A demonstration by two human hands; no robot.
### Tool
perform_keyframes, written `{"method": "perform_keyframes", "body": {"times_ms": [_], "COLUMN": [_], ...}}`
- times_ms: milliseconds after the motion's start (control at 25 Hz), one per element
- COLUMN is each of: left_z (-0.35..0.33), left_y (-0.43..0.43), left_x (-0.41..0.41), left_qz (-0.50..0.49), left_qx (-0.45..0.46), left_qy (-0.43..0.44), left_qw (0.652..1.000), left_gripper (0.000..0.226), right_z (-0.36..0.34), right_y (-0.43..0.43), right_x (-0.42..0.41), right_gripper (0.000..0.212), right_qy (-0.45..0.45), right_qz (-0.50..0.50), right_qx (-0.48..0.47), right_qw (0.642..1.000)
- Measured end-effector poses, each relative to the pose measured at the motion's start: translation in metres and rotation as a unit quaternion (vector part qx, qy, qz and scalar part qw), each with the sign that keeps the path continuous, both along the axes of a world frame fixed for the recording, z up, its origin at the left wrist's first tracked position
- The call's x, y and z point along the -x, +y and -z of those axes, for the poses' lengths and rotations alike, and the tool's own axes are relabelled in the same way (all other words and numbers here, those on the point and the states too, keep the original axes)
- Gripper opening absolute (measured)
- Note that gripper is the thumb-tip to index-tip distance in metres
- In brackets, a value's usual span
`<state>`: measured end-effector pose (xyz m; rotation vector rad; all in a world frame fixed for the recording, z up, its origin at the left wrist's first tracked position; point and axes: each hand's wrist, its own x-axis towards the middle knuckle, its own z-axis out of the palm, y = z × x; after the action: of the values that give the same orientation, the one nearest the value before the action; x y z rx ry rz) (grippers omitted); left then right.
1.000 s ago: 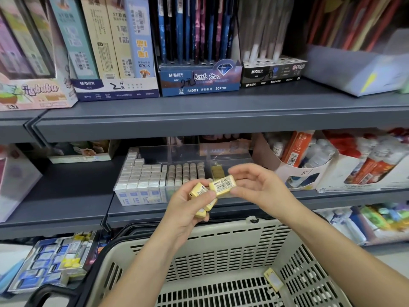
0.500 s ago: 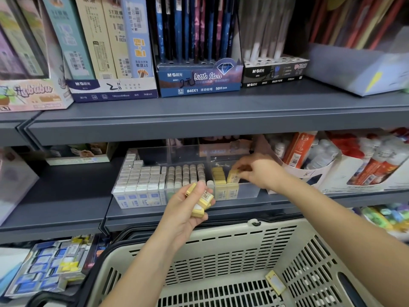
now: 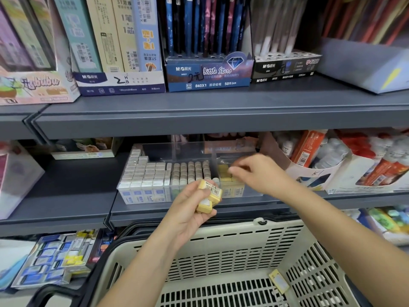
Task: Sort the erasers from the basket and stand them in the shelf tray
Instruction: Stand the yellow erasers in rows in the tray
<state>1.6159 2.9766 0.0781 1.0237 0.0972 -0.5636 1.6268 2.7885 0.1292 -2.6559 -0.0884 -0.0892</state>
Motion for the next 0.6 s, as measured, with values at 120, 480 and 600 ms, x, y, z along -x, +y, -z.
{"method": "perform_keyframes", "body": {"times_ms": [120,480,600], "left_z": [0.000,0.000,-0.002], "left_y": [0.000,-0.007,-0.006], "left_x": [0.003,0.006,0.004], "left_qz": [0.030,-0.006,-0.011], "left_qx": [0.036,-0.005,-0.019], "left_qy": [-0.031,-0.025,-0.020], "left_qw": [0.998,1.000,1.000], "left_gripper": [0.031,0.021,0.030], "right_z": [-0.002,-0.006,-0.012], "right_y": [0.015,-0.008,-0.025], "right_x": [0.021,0.014,-0.004], "right_gripper": [0.019,0.007,0.013], "right_qy": [0.075,0.019,-0.053], "right_qz": [-0.043,0.097,0.125], "right_qx": [-0.109,-0.314,-0.078], "right_qw": [0.990,0.944,0.988]}}
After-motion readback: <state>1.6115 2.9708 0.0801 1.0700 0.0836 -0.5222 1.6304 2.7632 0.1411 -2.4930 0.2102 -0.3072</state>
